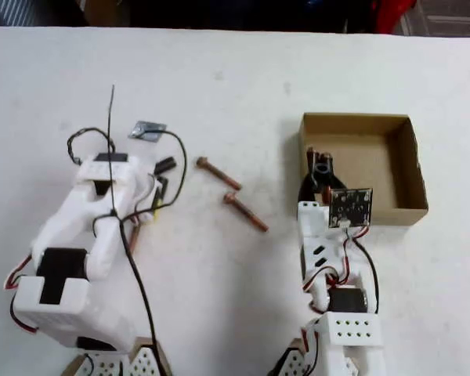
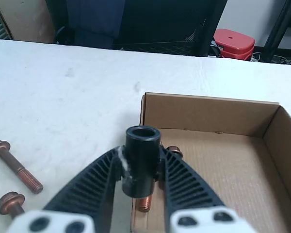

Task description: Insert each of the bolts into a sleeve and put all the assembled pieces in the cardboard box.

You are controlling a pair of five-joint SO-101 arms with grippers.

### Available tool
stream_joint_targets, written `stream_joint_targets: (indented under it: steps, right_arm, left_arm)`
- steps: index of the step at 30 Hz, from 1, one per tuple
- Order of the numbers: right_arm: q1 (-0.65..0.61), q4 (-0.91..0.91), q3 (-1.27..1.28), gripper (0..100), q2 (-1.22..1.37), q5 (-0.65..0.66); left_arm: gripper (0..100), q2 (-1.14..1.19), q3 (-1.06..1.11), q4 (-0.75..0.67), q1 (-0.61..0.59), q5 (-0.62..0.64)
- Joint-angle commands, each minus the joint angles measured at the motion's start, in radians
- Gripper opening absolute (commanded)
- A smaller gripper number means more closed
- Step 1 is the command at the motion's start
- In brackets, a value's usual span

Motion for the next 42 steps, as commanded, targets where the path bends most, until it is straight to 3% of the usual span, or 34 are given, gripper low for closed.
stream_joint_targets:
  steps: [1, 14, 18, 30, 42]
  right_arm:
    - [0.005, 0.004, 0.008, 1.7, -0.018, -0.002]
    - [0.005, 0.005, 0.008, 1.7, -0.013, -0.005]
    - [-0.015, 0.008, 0.008, 1.7, -0.010, -0.002]
    - [-0.194, 0.041, 0.000, 1.7, -0.019, 0.000]
    - [-0.387, 0.042, -0.074, 1.7, -0.019, 0.002]
  left_arm:
    - [2, -0.016, -0.061, -0.074, 0.022, -0.009]
    - [2, -0.051, -0.071, 0.054, 0.056, -0.011]
    - [2, -0.185, -0.061, 0.092, 0.064, -0.012]
    - [2, -0.627, -0.061, 0.384, 0.096, -0.012]
    - [2, -1.001, -0.046, 0.400, 0.096, -0.005]
